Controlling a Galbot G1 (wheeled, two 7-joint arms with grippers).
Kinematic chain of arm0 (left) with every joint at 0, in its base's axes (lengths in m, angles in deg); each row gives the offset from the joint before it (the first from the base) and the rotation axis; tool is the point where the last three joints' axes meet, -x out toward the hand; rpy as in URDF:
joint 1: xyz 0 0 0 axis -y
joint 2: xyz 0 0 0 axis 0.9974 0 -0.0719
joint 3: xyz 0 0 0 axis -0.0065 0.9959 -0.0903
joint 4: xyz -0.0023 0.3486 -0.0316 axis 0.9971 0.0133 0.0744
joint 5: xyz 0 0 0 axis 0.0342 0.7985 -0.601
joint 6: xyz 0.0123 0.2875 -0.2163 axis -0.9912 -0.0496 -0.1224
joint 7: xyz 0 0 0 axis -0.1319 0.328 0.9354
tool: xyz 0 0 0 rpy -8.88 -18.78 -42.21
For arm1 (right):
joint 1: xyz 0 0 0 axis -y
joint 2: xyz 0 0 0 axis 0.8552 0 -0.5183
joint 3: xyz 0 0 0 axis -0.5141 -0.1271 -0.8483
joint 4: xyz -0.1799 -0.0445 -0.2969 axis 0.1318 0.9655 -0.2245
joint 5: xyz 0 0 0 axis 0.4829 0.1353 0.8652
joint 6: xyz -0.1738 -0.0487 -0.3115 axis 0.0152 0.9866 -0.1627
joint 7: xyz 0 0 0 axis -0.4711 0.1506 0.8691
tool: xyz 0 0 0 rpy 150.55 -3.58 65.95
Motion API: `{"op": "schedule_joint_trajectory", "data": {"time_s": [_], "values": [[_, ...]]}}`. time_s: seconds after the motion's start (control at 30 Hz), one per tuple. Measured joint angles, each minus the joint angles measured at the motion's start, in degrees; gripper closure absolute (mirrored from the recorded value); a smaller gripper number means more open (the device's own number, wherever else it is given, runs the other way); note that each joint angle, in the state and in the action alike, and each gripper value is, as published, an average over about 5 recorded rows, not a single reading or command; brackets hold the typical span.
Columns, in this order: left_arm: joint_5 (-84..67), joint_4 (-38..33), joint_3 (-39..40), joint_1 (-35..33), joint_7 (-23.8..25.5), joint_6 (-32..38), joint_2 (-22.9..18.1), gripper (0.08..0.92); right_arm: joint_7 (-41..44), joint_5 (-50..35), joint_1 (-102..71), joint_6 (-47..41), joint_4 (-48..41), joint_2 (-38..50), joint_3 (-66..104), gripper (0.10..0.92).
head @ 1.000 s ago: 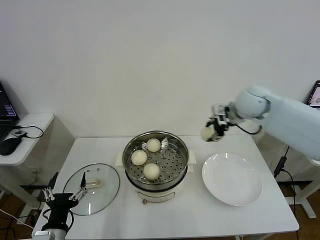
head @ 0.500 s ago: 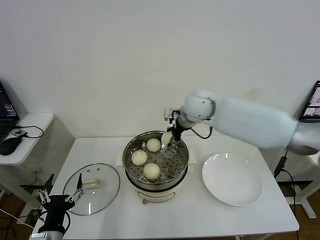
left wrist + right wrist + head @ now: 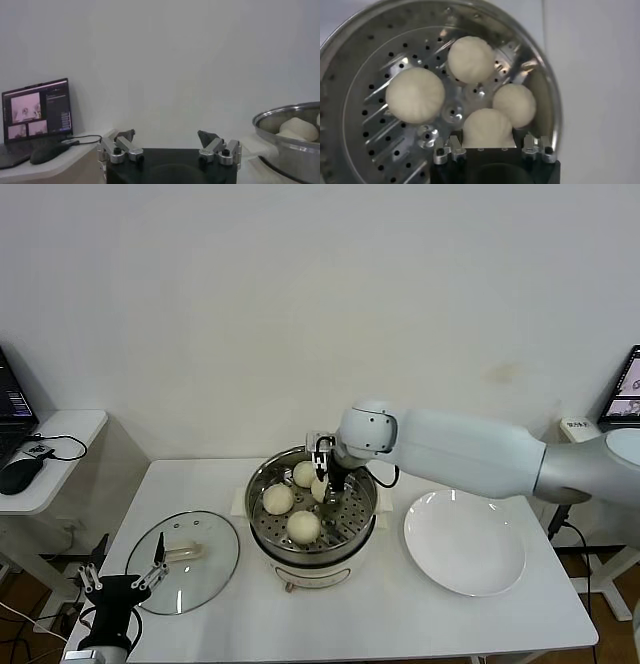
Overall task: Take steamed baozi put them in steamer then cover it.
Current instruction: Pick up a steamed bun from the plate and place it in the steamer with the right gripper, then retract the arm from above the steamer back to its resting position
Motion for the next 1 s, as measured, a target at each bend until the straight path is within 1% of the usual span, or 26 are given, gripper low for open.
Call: {"op": "schedule_joint_trajectory", "data": {"time_s": [0.33,0.43,0.57,0.67,0.83,1.0], "values": [[0.04,-0.09,-0.01,-0.23,-0.05,0.17,-0.33,0.177,-0.19,0.96,-0.58,-0.42,1.15,1.26,-0.43,0.395],[0.12,-0.22,0.07,-0.19,-0.06,0.15,-0.41,0.177,-0.30,1.13,-0.61,-0.46,1.71,1.88,-0.28,0.353],[0.18,-0.38,0.08,-0.13,-0.17,-0.04,-0.34,0.177,-0.28,1.18,-0.36,-0.50,2.70,2.88,0.24,0.248],[0.11,-0.40,-0.07,0.12,-0.44,-0.39,-0.04,0.177,-0.36,0.94,0.03,-0.50,3.78,4.03,0.83,0.210],[0.26,0.25,-0.45,0.97,-1.05,-1.35,0.75,0.177,-2.00,-0.21,-0.06,-0.44,6.78,7.02,2.51,0.203],[2.18,2.07,-0.93,2.28,-1.73,-2.53,1.81,0.177,-8.83,-2.83,-2.87,0.61,11.71,12.19,6.61,0.202]]}}
